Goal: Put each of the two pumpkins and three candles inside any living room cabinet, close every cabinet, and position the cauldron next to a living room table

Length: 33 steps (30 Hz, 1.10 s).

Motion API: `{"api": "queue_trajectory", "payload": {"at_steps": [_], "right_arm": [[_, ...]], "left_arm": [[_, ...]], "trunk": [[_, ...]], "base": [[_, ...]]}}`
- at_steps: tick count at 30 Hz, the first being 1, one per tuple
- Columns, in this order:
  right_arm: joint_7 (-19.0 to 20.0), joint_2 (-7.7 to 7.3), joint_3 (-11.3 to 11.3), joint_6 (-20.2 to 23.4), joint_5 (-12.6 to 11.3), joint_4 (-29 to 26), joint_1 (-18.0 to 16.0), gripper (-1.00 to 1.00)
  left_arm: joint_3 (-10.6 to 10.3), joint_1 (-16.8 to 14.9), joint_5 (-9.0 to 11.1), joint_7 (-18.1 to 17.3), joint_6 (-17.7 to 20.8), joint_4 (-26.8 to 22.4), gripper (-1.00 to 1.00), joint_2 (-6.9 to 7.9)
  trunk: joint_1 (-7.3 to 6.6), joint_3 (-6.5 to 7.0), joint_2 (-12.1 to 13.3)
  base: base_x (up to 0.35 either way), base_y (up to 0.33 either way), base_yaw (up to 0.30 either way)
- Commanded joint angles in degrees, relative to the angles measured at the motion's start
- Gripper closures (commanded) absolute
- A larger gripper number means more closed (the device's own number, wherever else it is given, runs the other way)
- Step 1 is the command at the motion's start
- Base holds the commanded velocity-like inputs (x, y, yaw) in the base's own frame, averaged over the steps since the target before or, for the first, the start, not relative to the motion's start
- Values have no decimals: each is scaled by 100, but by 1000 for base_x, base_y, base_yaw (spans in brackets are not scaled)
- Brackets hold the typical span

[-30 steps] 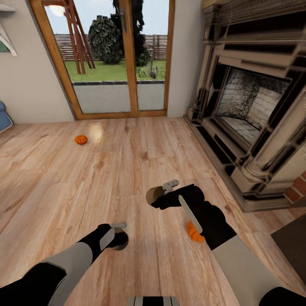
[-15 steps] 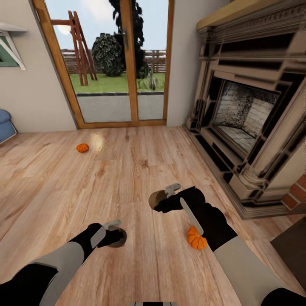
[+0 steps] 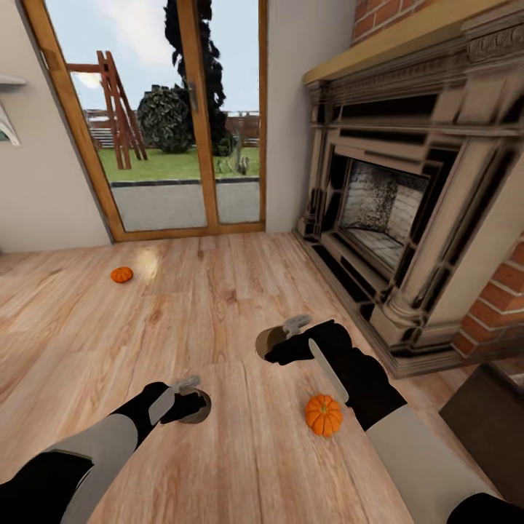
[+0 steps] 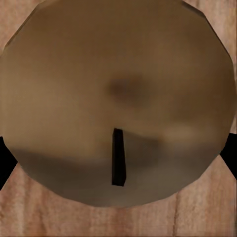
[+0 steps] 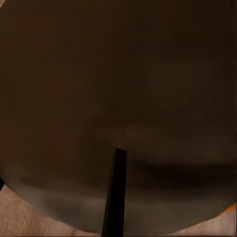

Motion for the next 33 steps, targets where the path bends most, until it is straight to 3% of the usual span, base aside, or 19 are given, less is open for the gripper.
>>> {"api": "queue_trajectory", "payload": {"at_steps": [1, 5, 8, 33], "right_arm": [[-17, 1, 4, 11, -26, 0, -4, 100], [-18, 3, 5, -5, -24, 0, -4, 100], [-15, 3, 5, -7, -24, 11, -4, 100], [-19, 3, 18, -16, -16, 350, -4, 100]], "left_arm": [[-40, 2, 64, 35, 31, -15, 100, 4], [-42, 2, 64, 41, 31, -15, 100, 5], [-39, 2, 66, 31, 30, -17, 100, 6], [-34, 2, 64, 38, 30, -22, 100, 6]], "trunk": [[-3, 24, 0], [-13, 134, 5], [-13, 139, 5], [-73, 544, 36]], "base": [[0, 0, -234], [0, 0, -197], [0, 0, -55], [0, 0, -11]]}}
